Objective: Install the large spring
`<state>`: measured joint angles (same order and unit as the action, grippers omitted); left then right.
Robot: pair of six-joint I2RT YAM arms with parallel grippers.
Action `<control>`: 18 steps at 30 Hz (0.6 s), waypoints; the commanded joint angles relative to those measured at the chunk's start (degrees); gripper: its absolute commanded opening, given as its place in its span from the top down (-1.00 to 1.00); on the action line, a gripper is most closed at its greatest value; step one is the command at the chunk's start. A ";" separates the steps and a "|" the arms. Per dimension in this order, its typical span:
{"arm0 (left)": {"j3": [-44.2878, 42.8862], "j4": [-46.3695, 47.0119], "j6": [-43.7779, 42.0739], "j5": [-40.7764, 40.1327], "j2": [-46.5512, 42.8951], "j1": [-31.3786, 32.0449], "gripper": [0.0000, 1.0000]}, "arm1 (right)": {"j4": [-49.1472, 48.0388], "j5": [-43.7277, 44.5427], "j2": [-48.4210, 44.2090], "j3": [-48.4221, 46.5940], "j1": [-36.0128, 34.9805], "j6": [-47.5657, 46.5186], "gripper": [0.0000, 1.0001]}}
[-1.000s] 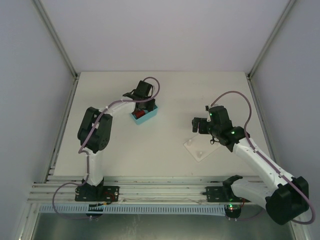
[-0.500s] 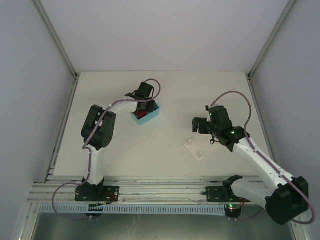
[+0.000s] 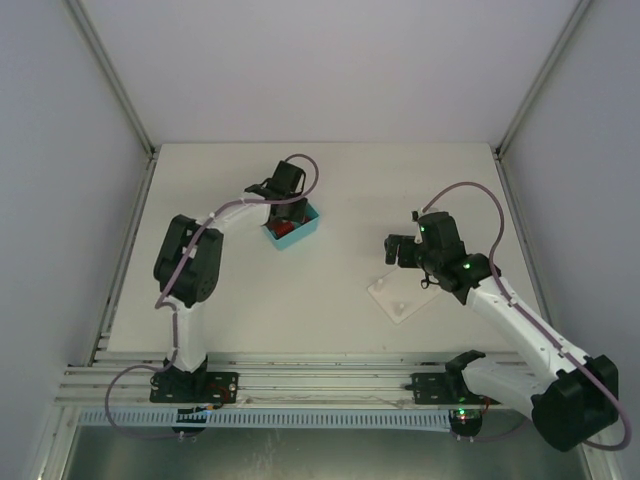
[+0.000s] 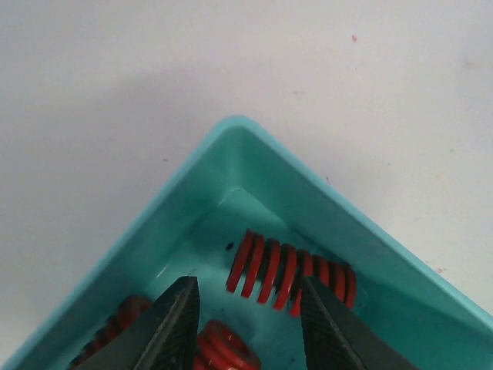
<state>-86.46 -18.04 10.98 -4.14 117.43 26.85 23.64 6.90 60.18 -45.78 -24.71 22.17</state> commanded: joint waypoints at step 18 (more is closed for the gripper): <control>3.74 -5.73 10.14 -14.69 -14.29 0.26 0.00 | -2.80 1.16 -1.21 4.72 -0.69 4.98 -0.98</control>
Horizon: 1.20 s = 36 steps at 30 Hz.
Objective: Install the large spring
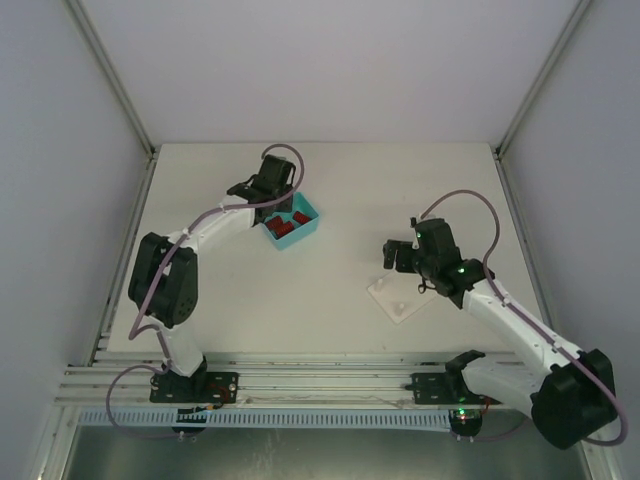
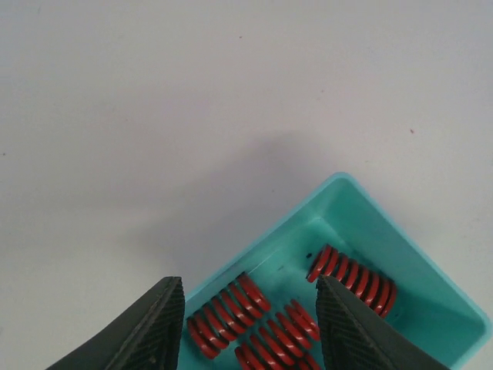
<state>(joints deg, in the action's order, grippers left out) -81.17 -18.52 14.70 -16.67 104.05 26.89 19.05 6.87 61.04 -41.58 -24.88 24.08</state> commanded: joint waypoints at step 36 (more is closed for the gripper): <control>-13.78 -24.63 -26.04 2.08 12.70 0.96 0.25 | 50.54 6.55 -2.03 -30.87 -0.60 6.22 -0.98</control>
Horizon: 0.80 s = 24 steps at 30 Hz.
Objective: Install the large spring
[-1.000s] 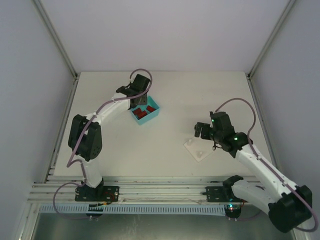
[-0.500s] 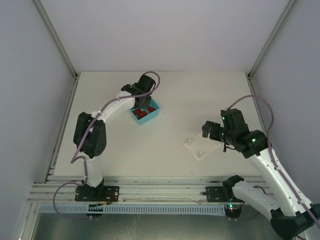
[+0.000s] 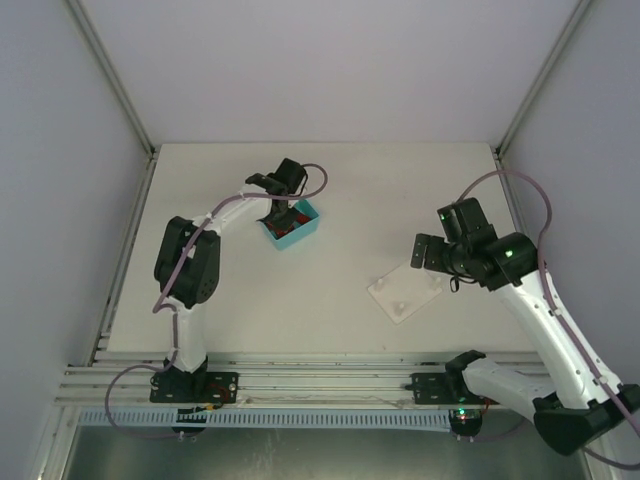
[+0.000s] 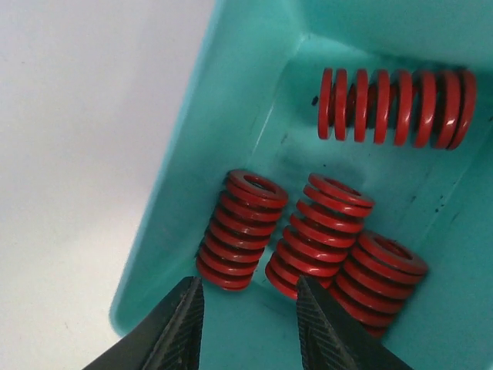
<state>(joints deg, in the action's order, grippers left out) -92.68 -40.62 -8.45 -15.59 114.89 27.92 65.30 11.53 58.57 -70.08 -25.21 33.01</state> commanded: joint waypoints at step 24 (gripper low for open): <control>-8.04 -5.69 -3.43 6.16 11.94 -0.75 0.29 | 6.51 1.44 1.94 -4.87 -0.22 -4.39 -0.98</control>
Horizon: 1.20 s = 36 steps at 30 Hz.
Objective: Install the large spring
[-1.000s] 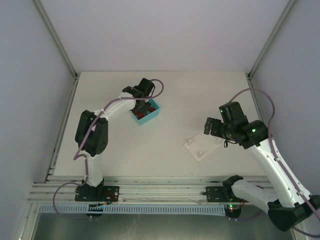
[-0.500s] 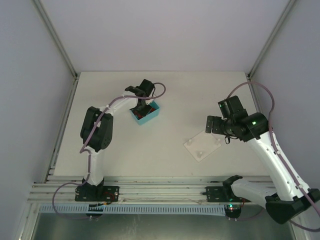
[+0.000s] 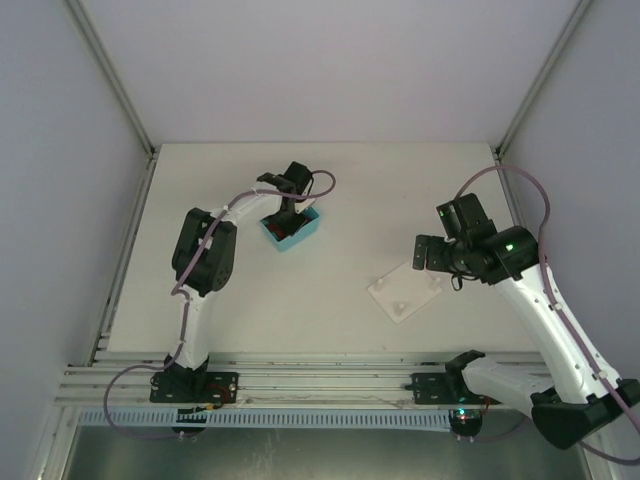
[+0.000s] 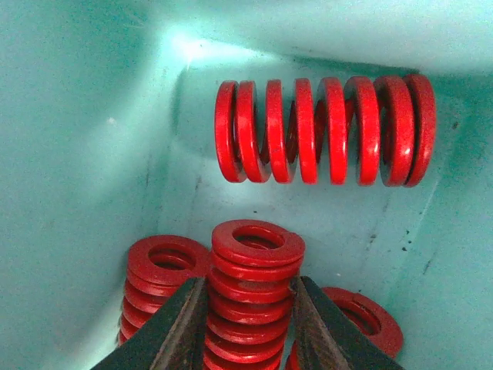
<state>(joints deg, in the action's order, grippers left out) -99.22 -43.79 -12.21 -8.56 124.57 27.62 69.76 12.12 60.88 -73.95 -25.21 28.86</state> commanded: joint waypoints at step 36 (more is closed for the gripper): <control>-4.32 -2.53 2.19 -2.00 0.28 -0.99 0.34 | 2.94 3.28 1.17 -4.01 -0.23 0.36 -0.98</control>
<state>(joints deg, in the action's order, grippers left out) -100.55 -42.76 -10.66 -8.16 125.19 27.22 71.44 14.52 61.95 -76.14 -25.21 28.93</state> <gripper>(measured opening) 0.328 0.991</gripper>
